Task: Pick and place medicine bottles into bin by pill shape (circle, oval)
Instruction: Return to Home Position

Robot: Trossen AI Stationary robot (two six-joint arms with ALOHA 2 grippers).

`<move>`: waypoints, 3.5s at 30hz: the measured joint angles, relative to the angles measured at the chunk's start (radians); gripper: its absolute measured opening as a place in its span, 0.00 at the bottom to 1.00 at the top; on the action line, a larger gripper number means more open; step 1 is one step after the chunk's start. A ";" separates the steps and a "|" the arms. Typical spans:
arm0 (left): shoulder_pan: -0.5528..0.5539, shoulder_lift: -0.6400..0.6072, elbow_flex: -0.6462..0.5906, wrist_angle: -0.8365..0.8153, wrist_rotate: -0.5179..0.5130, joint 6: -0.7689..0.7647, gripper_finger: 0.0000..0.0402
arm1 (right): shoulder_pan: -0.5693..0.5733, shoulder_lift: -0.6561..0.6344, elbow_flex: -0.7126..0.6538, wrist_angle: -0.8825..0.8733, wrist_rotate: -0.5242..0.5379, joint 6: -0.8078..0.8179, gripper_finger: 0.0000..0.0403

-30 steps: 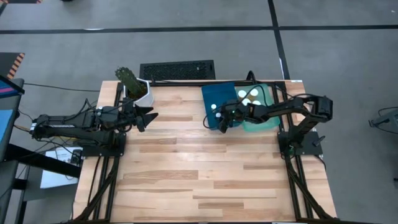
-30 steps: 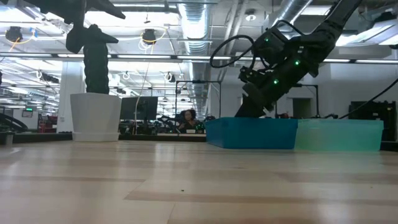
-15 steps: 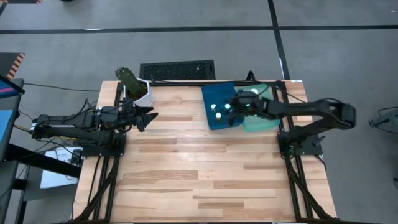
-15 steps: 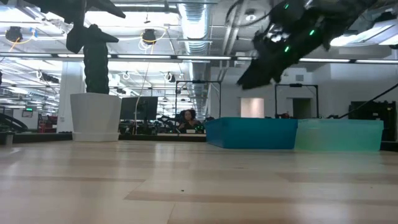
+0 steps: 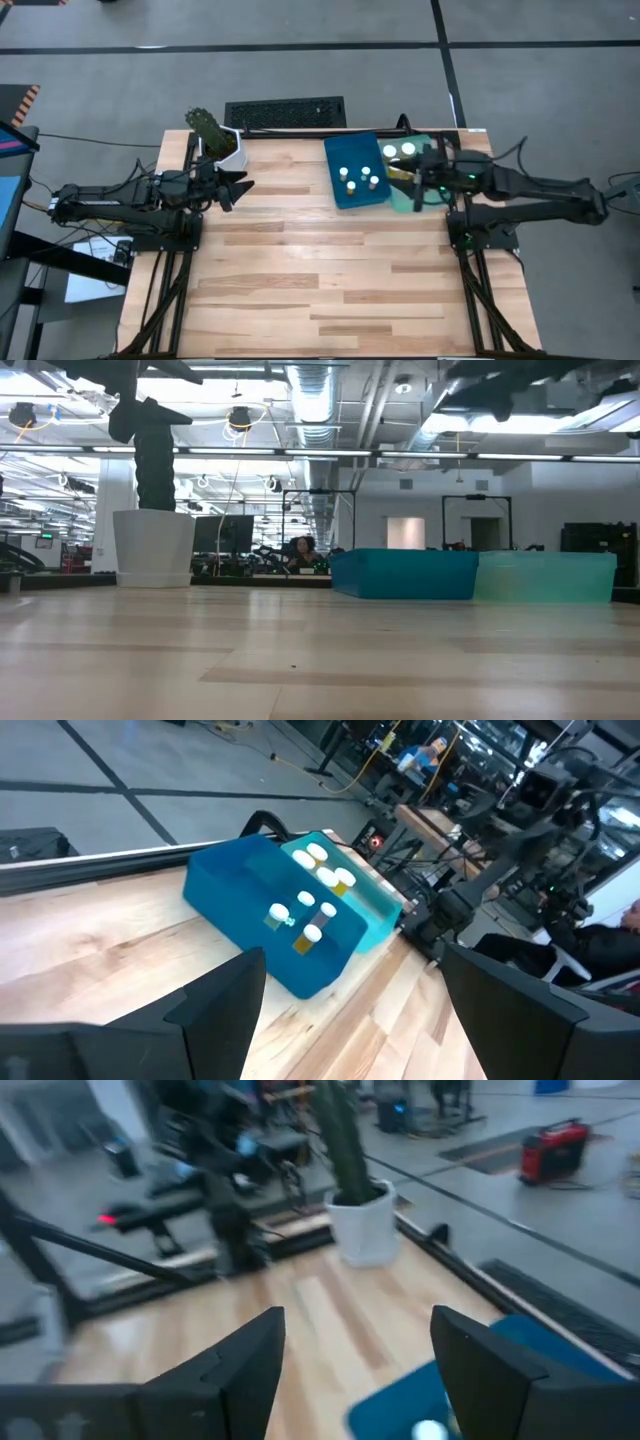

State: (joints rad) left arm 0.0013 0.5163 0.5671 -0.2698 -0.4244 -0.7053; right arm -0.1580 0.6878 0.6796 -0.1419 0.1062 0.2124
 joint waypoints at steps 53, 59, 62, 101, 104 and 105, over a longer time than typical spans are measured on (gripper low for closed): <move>-0.138 -0.498 -0.554 0.342 -0.002 0.296 0.74 | 0.459 -0.611 -0.671 0.224 0.474 0.038 0.65; -0.138 -0.475 -0.554 0.343 -0.135 0.316 0.74 | 0.412 -0.590 -0.672 0.221 0.478 0.016 0.65; -0.138 -0.475 -0.554 0.344 -0.164 0.308 0.74 | 0.389 -0.590 -0.672 0.221 0.478 0.015 0.65; -0.138 -0.475 -0.555 0.344 -0.163 0.350 0.74 | 0.364 -0.589 -0.674 0.225 0.471 0.016 0.65; -0.138 -0.475 -0.555 0.344 -0.163 0.350 0.74 | 0.364 -0.589 -0.674 0.225 0.470 0.016 0.65; -0.138 -0.475 -0.555 0.344 -0.163 0.350 0.74 | 0.364 -0.589 -0.674 0.225 0.470 0.016 0.65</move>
State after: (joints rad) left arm -0.1371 0.0410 0.0124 0.0746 -0.5873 -0.3550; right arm 0.2058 0.0986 0.0051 0.0834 0.5767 0.2287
